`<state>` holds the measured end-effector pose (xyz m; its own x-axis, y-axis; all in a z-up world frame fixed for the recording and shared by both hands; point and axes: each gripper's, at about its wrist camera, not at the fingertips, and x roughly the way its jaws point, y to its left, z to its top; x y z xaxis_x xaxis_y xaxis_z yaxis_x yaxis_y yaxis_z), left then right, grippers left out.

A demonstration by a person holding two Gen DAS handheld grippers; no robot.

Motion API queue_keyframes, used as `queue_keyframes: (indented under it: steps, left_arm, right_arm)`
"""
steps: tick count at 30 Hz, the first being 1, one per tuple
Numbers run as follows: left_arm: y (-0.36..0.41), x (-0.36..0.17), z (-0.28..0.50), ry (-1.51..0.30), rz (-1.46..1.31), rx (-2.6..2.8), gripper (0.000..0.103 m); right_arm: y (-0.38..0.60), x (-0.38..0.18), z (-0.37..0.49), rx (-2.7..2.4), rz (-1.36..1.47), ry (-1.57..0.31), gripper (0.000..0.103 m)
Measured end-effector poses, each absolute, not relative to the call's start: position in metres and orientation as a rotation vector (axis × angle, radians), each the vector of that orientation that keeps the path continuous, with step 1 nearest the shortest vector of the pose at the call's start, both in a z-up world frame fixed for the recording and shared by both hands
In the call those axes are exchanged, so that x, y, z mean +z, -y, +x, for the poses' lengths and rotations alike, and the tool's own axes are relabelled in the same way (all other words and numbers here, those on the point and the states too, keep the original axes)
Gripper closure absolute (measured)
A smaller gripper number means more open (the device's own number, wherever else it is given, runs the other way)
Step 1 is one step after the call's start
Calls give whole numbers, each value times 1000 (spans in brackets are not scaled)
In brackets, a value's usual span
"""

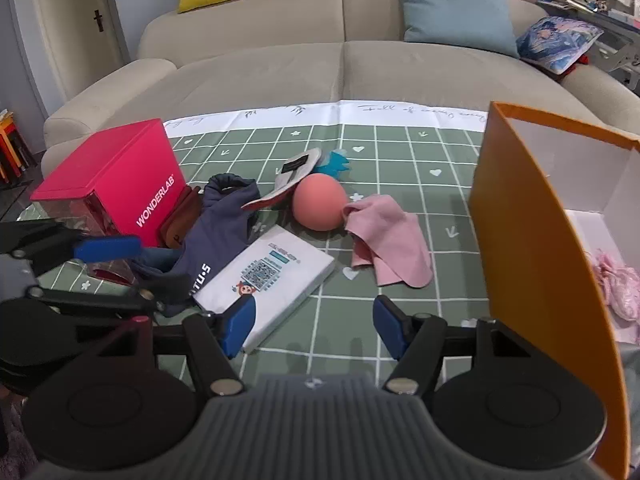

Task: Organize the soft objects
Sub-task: 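Move the left tool to the navy cloth strap while the right tool approaches the white card, then close the left tool on the navy cloth while the right tool grasps the white card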

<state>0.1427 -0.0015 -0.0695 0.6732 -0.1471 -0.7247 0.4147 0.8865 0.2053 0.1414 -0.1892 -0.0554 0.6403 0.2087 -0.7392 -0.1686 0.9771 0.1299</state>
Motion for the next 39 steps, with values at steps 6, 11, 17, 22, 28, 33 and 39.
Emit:
queue_keyframes:
  steps: [6,11,17,22,28,33,39]
  left_arm:
    - [11,-83,153,-848,394,-322,81]
    - [6,-87,154,-877,270,-341,98]
    - [-1,-86,153,-936,72,-419,98]
    - [2,-85,146,-940,59,-424,98]
    - [3,-85,145,-958,38,-433,98]
    - [11,-78,130,-978,46,-458,101]
    - [18,-63,96,-1040,-3,-515,101]
  right_arm:
    - [191,-58,156,216,117,-869,38]
    - [182,-66,165,247,139,-901,41]
    - [178,-81,174,270,193,-968,57]
    - [184,-89,176,239,218,-1010,85]
    - [188,-90,172,204,179,-1006,103]
    - [188,-76,158,180,131,-1008,103]
    - [200,-59,129,143,67,-1063,103]
